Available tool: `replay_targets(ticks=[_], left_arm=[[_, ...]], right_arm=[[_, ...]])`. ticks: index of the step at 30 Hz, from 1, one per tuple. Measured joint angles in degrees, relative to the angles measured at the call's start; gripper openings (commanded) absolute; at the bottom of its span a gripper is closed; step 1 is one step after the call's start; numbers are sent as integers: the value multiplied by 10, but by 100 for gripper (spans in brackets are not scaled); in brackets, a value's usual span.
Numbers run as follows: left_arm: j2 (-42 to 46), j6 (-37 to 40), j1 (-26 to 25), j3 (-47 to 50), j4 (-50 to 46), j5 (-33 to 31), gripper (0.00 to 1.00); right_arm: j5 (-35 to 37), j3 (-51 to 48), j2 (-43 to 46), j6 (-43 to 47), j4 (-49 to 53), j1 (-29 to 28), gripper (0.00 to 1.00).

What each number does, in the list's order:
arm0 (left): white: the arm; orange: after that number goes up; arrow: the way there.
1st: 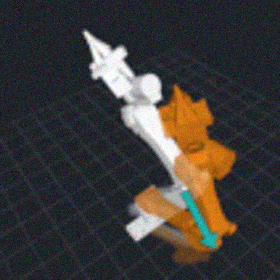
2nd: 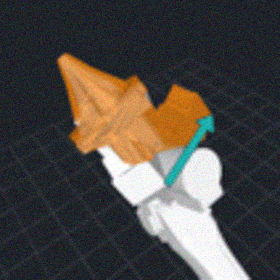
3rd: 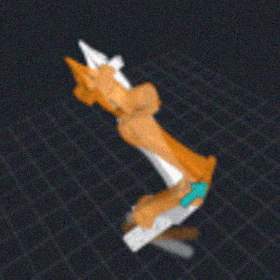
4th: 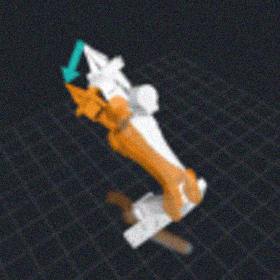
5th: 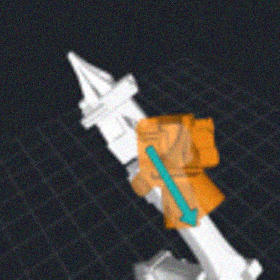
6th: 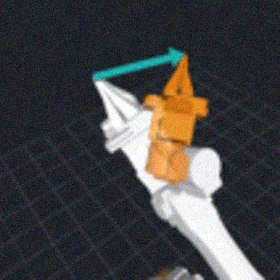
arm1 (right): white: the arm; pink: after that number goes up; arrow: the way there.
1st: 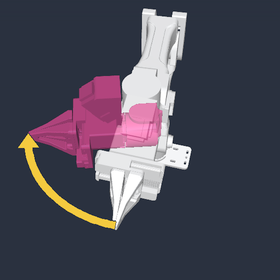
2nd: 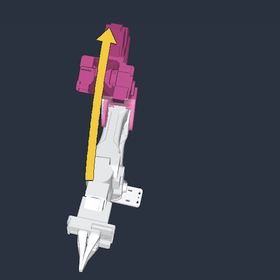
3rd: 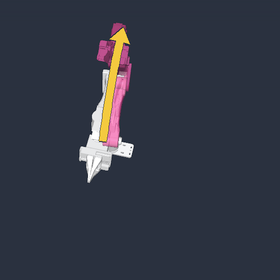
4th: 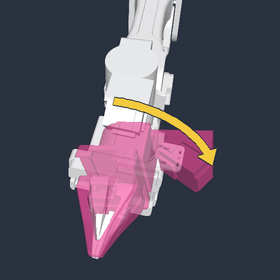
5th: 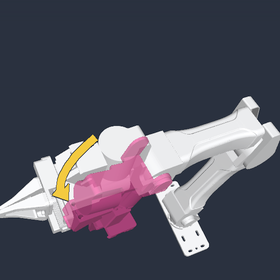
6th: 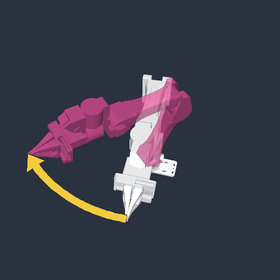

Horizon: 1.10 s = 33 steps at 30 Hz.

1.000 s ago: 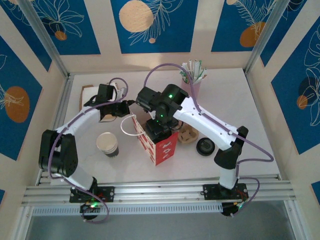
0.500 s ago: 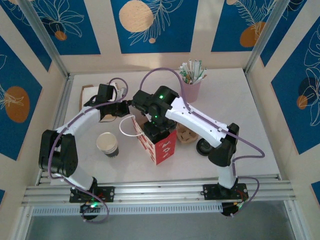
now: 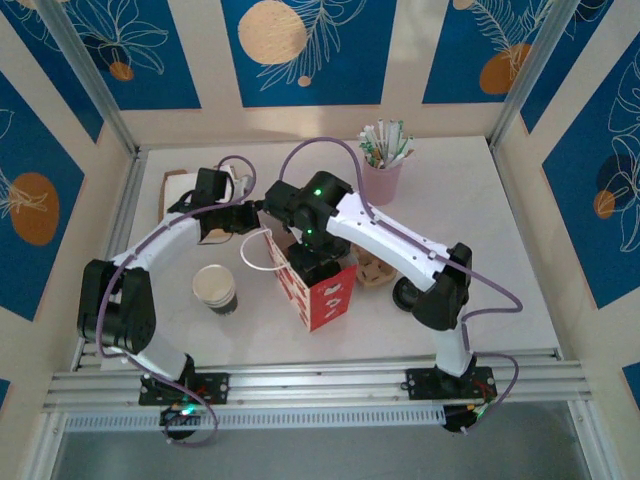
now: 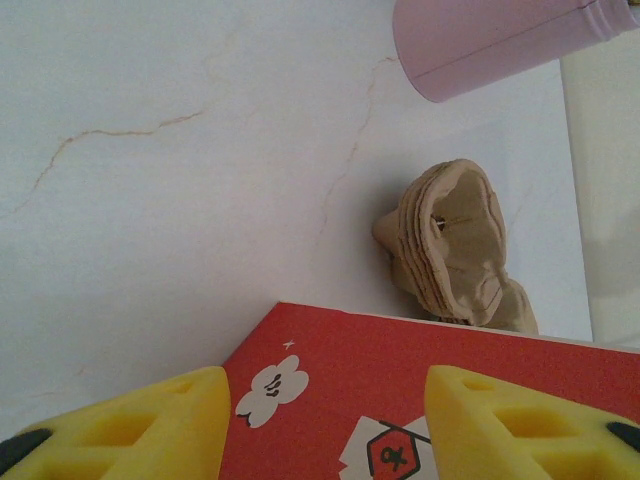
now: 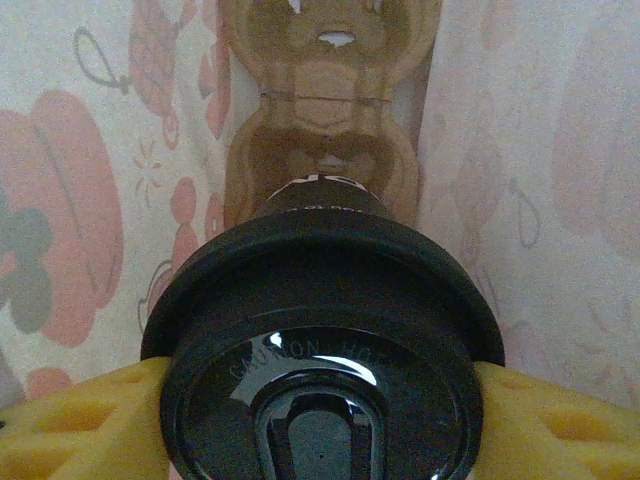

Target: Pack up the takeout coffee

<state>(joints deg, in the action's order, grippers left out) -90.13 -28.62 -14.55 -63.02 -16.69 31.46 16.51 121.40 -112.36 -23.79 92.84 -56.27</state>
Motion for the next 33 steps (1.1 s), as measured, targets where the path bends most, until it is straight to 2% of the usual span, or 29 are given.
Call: replay_targets(ticks=[21, 33], left_arm=[[0, 0, 0, 2, 0, 0, 54], [0, 0, 0, 4, 0, 0, 54]], right_arm=[[2, -1, -30, 0, 0, -18, 66], [6, -25, -30, -3, 0, -6, 66]])
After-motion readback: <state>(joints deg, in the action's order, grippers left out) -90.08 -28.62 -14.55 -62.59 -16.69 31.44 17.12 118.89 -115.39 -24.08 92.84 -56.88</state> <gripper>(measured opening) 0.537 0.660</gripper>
